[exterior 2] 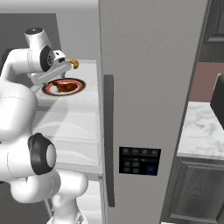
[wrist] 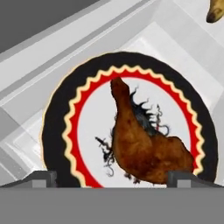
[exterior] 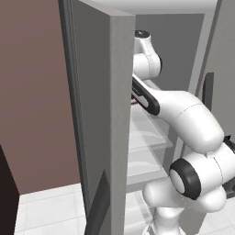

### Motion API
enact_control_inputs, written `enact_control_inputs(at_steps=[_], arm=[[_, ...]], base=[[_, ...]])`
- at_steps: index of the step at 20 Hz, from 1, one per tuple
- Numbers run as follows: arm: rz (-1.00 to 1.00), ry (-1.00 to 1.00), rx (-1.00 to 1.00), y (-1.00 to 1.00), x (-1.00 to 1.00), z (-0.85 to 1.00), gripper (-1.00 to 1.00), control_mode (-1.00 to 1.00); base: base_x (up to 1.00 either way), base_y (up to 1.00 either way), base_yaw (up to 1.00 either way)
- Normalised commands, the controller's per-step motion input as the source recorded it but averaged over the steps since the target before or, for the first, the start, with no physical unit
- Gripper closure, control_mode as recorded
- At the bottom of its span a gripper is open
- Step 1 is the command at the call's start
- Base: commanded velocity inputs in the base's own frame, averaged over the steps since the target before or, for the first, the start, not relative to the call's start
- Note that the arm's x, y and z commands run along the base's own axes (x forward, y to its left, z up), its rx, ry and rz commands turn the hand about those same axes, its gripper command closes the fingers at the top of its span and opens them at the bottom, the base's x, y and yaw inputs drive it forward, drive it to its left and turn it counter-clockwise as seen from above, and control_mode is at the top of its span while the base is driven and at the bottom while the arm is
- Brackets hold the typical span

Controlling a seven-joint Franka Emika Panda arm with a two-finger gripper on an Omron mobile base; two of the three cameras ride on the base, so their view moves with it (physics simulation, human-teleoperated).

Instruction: Retrieve the chicken drumstick from the fridge and place it on the saucepan with marinade on the stove.

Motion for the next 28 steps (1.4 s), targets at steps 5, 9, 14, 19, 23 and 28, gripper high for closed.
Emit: enact_control_inputs(at_steps=[5,9,14,19,23,28], arm=[[0.0,0.0,-0.01,0.09,0.19,-0.31,-1.0,-1.0],[0.0,0.0,0.0,0.0,0.06,-0.49,-1.0,-1.0],[0.0,0.0,0.0,0.0,0.12,-0.06,-1.0,-1.0],[0.0,0.0,0.0,0.0,0.25,0.0,-1.0,-1.0],[0.0,0.01,0.0,0.0,0.35,0.0,-1.0,-1.0],[0.0,0.0,0.0,0.0,0.29,-0.03,-1.0,-1.0]], base=[[0.0,0.0,0.0],[0.0,0.0,0.0],[0.0,0.0,0.0],[0.0,0.0,0.0],[0.0,0.0,0.0],[0.0,0.0,0.0]])
